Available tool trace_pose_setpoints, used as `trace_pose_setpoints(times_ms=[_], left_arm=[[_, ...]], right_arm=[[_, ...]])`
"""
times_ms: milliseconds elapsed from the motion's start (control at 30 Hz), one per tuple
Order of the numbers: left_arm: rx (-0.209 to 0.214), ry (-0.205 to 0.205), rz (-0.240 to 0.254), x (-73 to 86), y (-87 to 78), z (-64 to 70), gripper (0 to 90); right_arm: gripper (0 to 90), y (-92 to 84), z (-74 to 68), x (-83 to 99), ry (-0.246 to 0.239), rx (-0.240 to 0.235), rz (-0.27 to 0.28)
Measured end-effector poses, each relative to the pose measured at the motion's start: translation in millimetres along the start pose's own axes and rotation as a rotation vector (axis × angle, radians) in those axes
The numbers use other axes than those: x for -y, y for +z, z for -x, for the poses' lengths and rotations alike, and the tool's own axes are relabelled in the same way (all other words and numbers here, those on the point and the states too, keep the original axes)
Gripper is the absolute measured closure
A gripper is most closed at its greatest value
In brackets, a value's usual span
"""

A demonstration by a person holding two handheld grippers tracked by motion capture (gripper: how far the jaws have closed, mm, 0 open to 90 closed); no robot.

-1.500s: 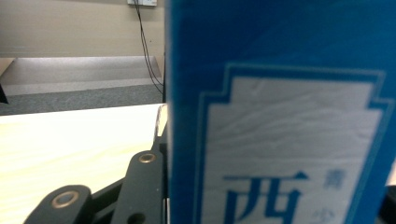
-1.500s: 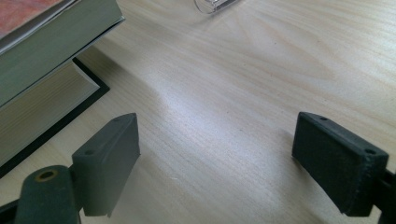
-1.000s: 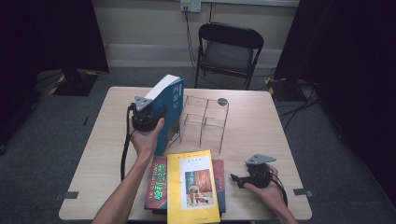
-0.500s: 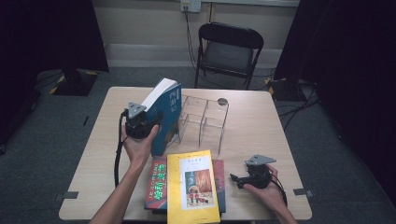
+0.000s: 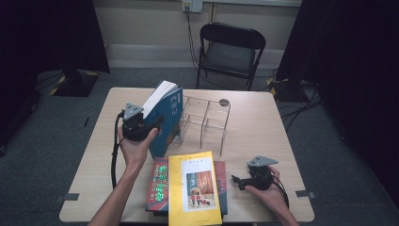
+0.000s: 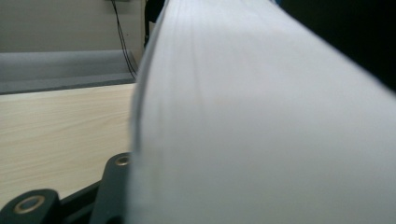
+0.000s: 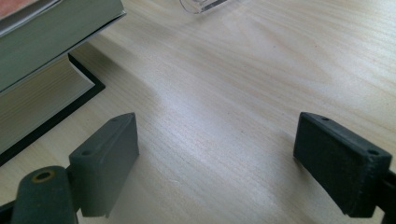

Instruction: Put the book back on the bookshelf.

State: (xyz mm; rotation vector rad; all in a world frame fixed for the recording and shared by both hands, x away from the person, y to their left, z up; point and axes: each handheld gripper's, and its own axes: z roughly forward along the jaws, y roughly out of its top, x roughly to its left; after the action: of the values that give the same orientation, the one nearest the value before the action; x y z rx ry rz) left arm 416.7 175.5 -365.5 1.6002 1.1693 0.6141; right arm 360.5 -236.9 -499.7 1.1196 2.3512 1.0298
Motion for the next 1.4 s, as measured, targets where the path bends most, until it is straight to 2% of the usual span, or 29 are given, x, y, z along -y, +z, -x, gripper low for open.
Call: trace_pose_setpoints(times_ms=[233, 400, 600, 700, 867, 967, 1000, 1033, 1200, 1267, 1333, 1367, 1400], left_arm=[[0.0, -0.002, 0.0, -4.0, -2.6, -0.3, 49.6], [0.021, -0.025, -0.037, -10.3, -6.4, -4.2, 52.0], [0.02, -0.014, -0.057, -23.1, -15.7, -4.1, 52.3], [0.01, 0.018, -0.057, -33.3, -21.2, -1.0, 50.8], [0.002, 0.033, -0.088, -48.0, -24.3, 0.8, 50.5], [-0.019, 0.057, -0.129, -56.4, -22.6, 1.9, 53.3], [-0.022, 0.058, -0.182, -66.0, -19.0, 1.6, 54.1], [-0.022, 0.058, -0.182, -66.0, -19.0, 1.6, 55.7], [-0.026, 0.066, -0.325, -86.8, -11.0, 2.5, 56.1], [-0.031, 0.086, -0.372, -94.1, -7.3, 3.1, 56.6], [-0.034, 0.074, -0.403, -99.5, -2.4, 3.0, 56.8], [-0.036, 0.092, -0.427, -101.5, -0.3, 2.9, 56.8], [-0.041, 0.084, -0.44, -103.2, 1.8, 3.9, 56.8]], right_arm=[[13.6, -0.1, -0.1, 0.0, 0.0, 0.002, -0.001], [13.6, 0.0, 0.0, 0.0, -0.001, 0.0, 0.0], [13.6, 0.0, 0.0, 0.0, -0.001, 0.0, -0.001], [13.6, 0.0, 0.0, 0.0, -0.001, 0.001, -0.001], [13.6, 0.0, -0.1, 0.0, -0.001, 0.001, 0.0], [13.5, 0.0, -0.1, 0.0, 0.0, 0.001, 0.0], [13.6, 0.1, -0.1, 0.0, 0.0, 0.001, 0.0], [13.6, 0.1, -0.1, 0.0, 0.0, 0.001, 0.0], [13.6, 0.2, -0.1, -0.2, 0.0, 0.001, 0.0], [13.5, 0.5, -0.1, -0.4, -0.001, 0.0, 0.0], [13.6, 0.7, -0.1, -0.7, -0.002, 0.001, 0.0], [13.6, 0.8, -0.2, -0.7, -0.001, 0.001, 0.0], [13.5, 0.8, -0.2, -0.8, -0.001, 0.001, 0.0]])
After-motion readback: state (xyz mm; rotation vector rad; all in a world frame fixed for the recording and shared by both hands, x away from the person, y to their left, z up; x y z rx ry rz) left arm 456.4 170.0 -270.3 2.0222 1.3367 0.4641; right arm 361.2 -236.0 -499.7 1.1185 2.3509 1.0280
